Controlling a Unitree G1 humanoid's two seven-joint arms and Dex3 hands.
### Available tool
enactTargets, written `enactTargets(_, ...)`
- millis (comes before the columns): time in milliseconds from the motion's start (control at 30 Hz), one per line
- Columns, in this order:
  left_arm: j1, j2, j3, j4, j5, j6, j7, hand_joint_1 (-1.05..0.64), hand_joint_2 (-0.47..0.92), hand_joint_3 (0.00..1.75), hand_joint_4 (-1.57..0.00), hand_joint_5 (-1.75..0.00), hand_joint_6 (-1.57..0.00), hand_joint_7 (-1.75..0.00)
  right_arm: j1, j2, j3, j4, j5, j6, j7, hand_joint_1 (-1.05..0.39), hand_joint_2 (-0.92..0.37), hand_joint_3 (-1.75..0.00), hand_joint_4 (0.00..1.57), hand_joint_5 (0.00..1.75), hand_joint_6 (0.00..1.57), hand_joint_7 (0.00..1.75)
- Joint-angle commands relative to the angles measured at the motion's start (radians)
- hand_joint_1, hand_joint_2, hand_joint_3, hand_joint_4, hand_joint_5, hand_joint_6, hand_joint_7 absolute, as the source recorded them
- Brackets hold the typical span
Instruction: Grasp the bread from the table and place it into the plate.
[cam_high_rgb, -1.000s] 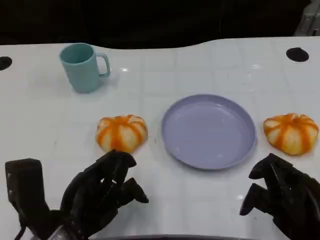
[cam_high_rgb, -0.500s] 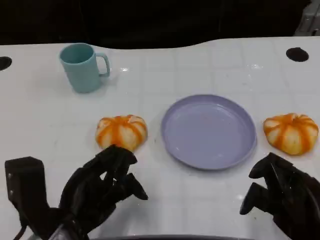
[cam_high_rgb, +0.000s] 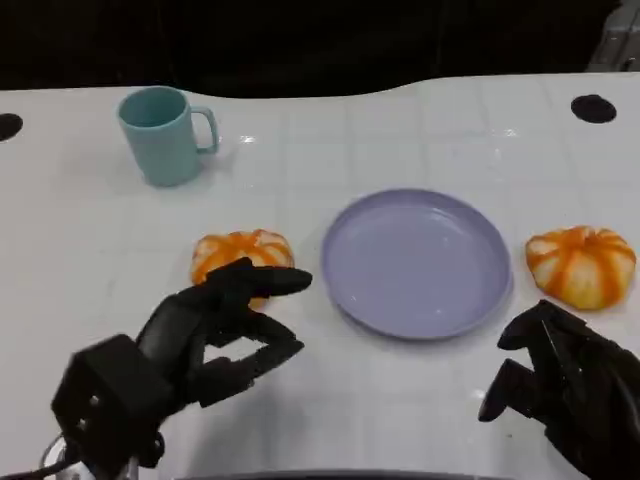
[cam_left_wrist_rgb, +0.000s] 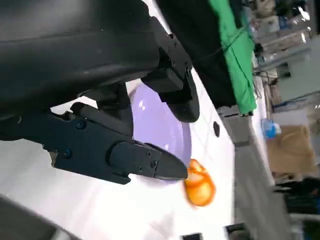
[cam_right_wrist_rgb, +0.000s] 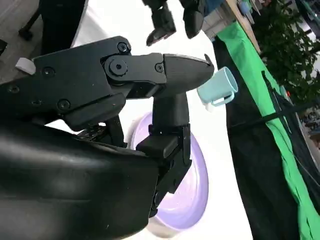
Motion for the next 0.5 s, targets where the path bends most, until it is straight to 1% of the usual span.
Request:
enactTargets(33,-0.039,0.072,-0.007,-0.009,0.135,-0.048,0.055,-0.49,0.9,0.0,-0.13,-0.93,-0.46,-0.17,-0.01,-0.007,-0.008,-0.005,0.007,0.017,-0.014,-0.43,-0.92,-0.38,0.67,1.75,0.54,1.6)
enactTargets(100,-0.068,0.116,-0.012,-0.003,0.216,-0.081,0.075,-0.45,0.88,0.0,-0.05,-0.88,-0.4,-0.12,-0.016,-0.008,-0.009,-0.002,0.007,0.018,-0.013,-0.43,-0.92,-0.38,0.67,1.75,0.55,1.6)
enactTargets(167,-0.089,0.149,-0.018,0.008,0.28,-0.105,0.093,-0.43,0.86,0.0,-0.04,-0.81,-0.39,-0.08,-0.018,-0.009,-0.011,0.003,0.01,0.016,-0.008,-0.44,-0.92,-0.38,0.67,1.75,0.54,1.6)
enactTargets(233,-0.11,0.188,-0.029,0.021,0.364,-0.133,0.125,-0.41,0.83,0.0,-0.01,-0.71,-0.36,-0.04,-0.019,-0.01,-0.01,0.004,0.008,0.014,-0.007,-0.44,-0.92,-0.38,0.68,1.75,0.54,1.61)
enactTargets(300,-0.123,0.215,-0.04,0.023,0.422,-0.143,0.143,-0.39,0.81,0.0,0.0,-0.66,-0.34,-0.02,-0.02,-0.01,-0.01,0.004,0.007,0.015,-0.009,-0.43,-0.92,-0.38,0.68,1.75,0.55,1.61)
enactTargets(333,-0.128,0.226,-0.045,0.019,0.444,-0.139,0.144,-0.38,0.81,0.0,0.0,-0.56,-0.3,-0.02,-0.02,-0.009,-0.012,0.003,0.009,0.018,-0.01,-0.43,-0.92,-0.39,0.68,1.75,0.55,1.61)
enactTargets(400,-0.144,0.255,-0.062,0.012,0.53,-0.137,0.169,-0.37,0.79,0.0,0.0,-0.48,-0.26,-0.01,-0.021,-0.009,-0.012,0.004,0.009,0.017,-0.01,-0.43,-0.92,-0.39,0.69,1.75,0.55,1.61)
enactTargets(500,-0.17,0.282,-0.088,0.014,0.663,-0.133,0.236,-0.34,0.74,0.0,0.0,-0.42,-0.25,-0.01,-0.019,-0.011,-0.008,0.0,0.001,0.018,-0.014,-0.43,-0.92,-0.39,0.69,1.75,0.55,1.61)
